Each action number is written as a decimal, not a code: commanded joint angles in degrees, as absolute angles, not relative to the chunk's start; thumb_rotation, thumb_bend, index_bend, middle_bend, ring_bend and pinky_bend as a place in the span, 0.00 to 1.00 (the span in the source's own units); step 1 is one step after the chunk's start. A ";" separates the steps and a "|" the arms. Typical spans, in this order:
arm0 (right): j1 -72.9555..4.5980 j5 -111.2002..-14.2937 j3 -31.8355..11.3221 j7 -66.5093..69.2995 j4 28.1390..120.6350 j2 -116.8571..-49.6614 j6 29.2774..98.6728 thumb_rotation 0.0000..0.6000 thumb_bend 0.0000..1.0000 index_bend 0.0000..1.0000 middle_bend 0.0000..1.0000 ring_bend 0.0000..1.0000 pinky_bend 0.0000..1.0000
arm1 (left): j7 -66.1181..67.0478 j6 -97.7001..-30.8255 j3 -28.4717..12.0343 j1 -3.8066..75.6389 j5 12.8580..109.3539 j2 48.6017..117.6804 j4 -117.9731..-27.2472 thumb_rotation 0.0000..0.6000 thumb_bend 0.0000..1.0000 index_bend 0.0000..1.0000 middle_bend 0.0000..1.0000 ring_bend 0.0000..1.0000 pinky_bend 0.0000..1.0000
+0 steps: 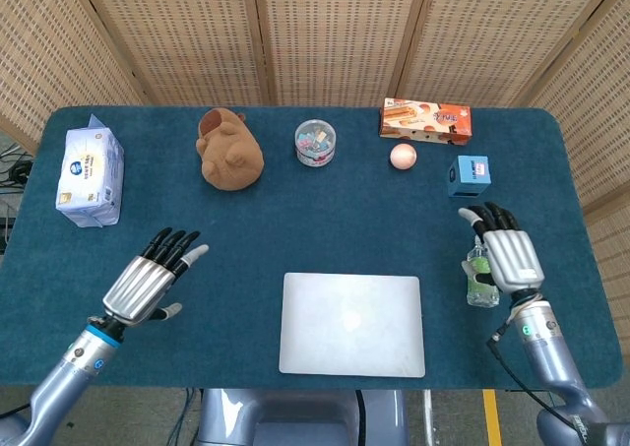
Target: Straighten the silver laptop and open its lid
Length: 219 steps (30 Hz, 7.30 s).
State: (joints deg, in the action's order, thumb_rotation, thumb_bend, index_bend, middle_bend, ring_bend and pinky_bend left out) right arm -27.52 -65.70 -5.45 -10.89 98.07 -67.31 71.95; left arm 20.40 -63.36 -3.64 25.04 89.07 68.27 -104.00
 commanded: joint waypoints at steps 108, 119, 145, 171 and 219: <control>-9.91 -70.43 -9.15 -1.40 94.31 -67.97 78.40 1.00 0.31 0.14 0.14 0.00 0.10 | 37.64 -45.36 -6.35 53.23 75.43 120.01 -76.80 1.00 0.14 0.08 0.00 0.00 0.00; -9.53 -70.56 -9.32 -1.06 94.43 -68.06 78.31 1.00 0.31 0.14 0.14 0.00 0.10 | 38.04 -47.02 -6.12 53.27 76.44 117.91 -78.51 1.00 0.30 0.08 0.00 0.00 0.00; -9.06 -72.43 -9.36 0.96 95.40 -67.10 78.08 1.00 0.31 0.14 0.14 0.00 0.10 | 36.23 -53.82 -8.10 51.99 80.26 111.67 -82.28 1.00 0.55 0.08 0.00 0.00 0.00; -11.33 -77.81 -4.57 0.36 100.19 -63.20 70.39 1.00 0.31 0.18 0.22 0.01 0.10 | 36.51 -54.82 -12.95 53.29 75.11 108.23 -85.30 1.00 0.54 0.08 0.00 0.00 0.00; -20.15 -88.76 2.05 11.21 97.23 -70.91 59.58 1.00 0.34 0.37 0.36 0.16 0.19 | 35.77 -57.58 -12.77 54.04 71.61 105.26 -86.03 1.00 0.53 0.08 0.00 0.00 0.00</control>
State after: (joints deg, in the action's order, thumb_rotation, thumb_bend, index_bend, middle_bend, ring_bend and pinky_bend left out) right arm -20.16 -88.78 1.98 11.03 97.33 -70.71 59.49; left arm 35.77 -57.57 -12.77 54.03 71.61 105.27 -86.04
